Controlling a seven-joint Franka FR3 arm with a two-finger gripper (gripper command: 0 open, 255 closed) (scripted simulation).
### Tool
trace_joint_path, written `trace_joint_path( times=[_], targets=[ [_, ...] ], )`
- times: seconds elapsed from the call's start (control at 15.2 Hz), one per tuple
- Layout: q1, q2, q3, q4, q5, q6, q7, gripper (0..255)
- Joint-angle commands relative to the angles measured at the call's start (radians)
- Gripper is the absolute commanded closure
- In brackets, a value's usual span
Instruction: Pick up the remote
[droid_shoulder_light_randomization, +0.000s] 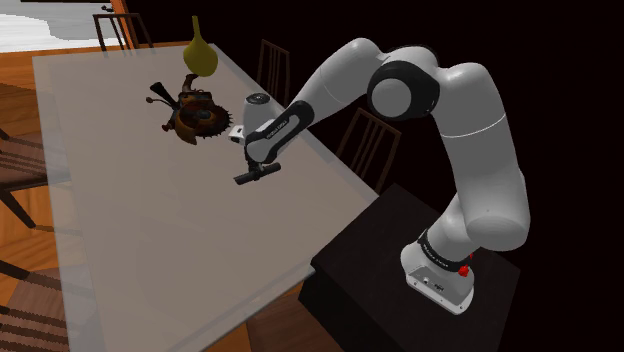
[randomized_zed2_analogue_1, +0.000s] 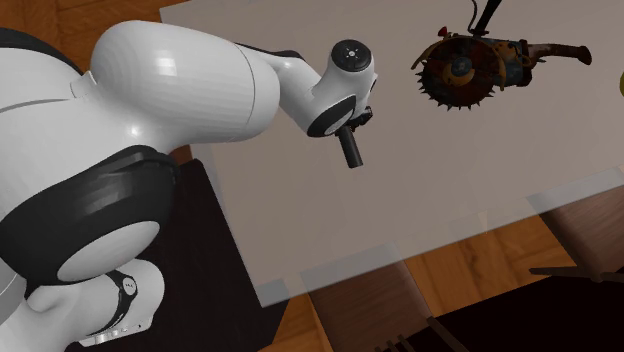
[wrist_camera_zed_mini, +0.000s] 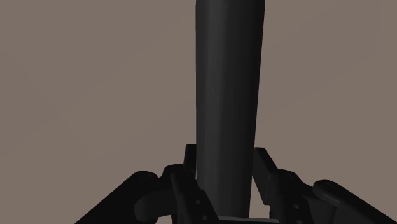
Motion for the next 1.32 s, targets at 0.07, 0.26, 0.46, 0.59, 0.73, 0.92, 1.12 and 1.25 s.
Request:
trace_joint_path(
  times=[0.07,0.26,0.46,0.59,0.73,0.92,1.12,1.25],
  targets=[
    [-0.001,0.002,-0.001,0.000,0.000,0.001,0.000,255],
    [0.002,-0.019,0.000,-0.006,0.000,-0.013,0.002,255],
    [0.002,-0.053,0.000,-0.018,0.000,-0.036,0.001,255],
    [0.002,-0.075,0.000,-0.024,0.000,-0.052,0.001,255],
    [0.002,-0.096,0.000,-0.029,0.000,-0.068,0.000,255],
    [0.002,-0.127,0.000,-0.035,0.001,-0.093,-0.001,255],
    [0.002,-0.158,0.000,-0.040,0.001,-0.119,-0.002,255],
    [0.002,-0.159,0.000,-0.040,0.001,-0.120,-0.002,255]
  ],
)
